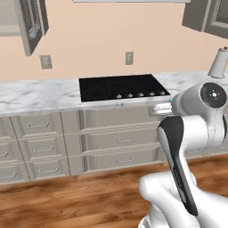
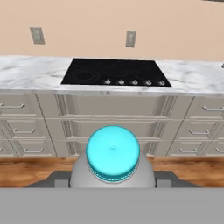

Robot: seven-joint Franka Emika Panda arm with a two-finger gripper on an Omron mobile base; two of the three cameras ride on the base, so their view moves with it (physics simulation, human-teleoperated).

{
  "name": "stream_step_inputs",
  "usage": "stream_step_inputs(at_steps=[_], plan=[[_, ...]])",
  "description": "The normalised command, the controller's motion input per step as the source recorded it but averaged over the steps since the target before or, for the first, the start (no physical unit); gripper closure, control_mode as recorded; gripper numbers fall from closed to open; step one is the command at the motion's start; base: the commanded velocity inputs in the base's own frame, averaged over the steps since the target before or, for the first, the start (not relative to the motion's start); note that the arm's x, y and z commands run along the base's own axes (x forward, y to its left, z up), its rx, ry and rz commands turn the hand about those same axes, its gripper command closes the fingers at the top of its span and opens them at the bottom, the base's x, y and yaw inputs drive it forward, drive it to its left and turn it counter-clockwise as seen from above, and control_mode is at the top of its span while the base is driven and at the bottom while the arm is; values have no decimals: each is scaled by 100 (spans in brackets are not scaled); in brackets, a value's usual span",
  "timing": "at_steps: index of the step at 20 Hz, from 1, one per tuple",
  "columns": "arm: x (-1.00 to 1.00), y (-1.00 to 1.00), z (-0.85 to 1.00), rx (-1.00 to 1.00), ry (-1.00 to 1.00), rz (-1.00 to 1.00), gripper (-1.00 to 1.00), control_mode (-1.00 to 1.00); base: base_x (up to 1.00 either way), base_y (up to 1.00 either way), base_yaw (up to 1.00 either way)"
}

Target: Sort all alcoholic drinks to one cabinet, and non-alcoholic drinks to the other.

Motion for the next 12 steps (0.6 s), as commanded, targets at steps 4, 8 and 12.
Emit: stream_step_inputs(at_steps=[4,8,12], plan=[[0,0,0,0,0,0,100,100,-7,49,0],[0,0,0,0,0,0,100,100,-10,50,0],[0,0,0,0,0,0,100,100,-10,50,0]])
